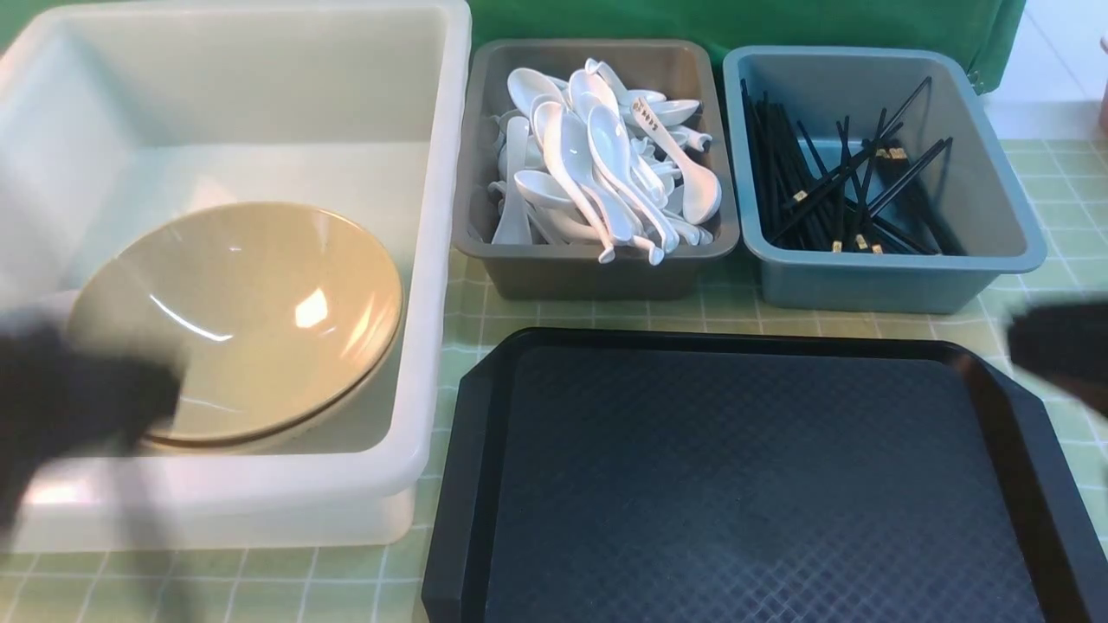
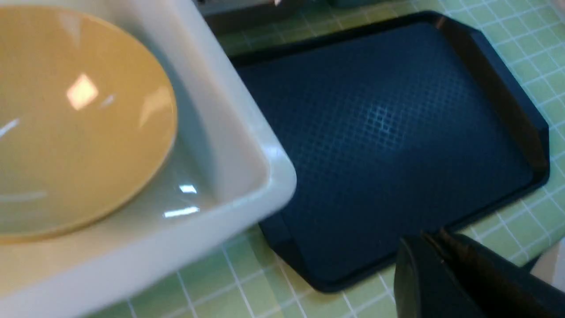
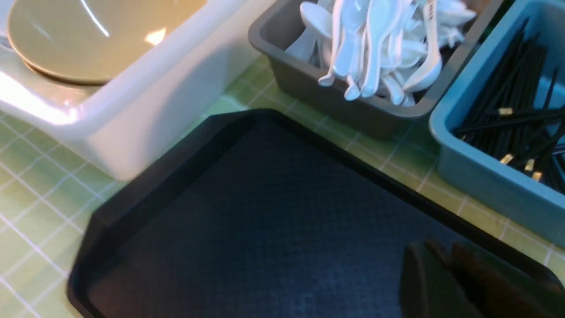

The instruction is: On green table put chopsticks spoon bowls plates into blue grey white boxes.

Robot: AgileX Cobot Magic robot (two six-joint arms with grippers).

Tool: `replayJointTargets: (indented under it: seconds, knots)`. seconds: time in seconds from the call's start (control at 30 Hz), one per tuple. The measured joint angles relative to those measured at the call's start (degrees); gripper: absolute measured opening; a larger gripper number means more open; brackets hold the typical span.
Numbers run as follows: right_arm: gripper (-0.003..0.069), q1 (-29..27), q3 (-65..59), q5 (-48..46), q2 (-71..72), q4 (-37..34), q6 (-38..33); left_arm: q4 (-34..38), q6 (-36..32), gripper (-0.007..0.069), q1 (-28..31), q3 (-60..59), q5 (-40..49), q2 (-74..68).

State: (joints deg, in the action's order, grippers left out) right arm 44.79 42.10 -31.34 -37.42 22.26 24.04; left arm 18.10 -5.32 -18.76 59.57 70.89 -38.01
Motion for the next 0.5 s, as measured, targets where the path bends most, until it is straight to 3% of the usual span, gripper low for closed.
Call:
replayJointTargets:
  seconds: [0.23, 0.5]
  knots:
    - [0.0087, 0.00, -15.30, 2.85, 17.12, 0.96, 0.05, 6.66, 6.90, -0.0001, 0.00, -20.25, -3.98, 19.04]
    - [0.0095, 0.00, -16.94, 3.35, 24.23, 1.34, 0.00, 11.03, 8.12, -0.0001, 0.00, -27.41, -11.34, 29.25]
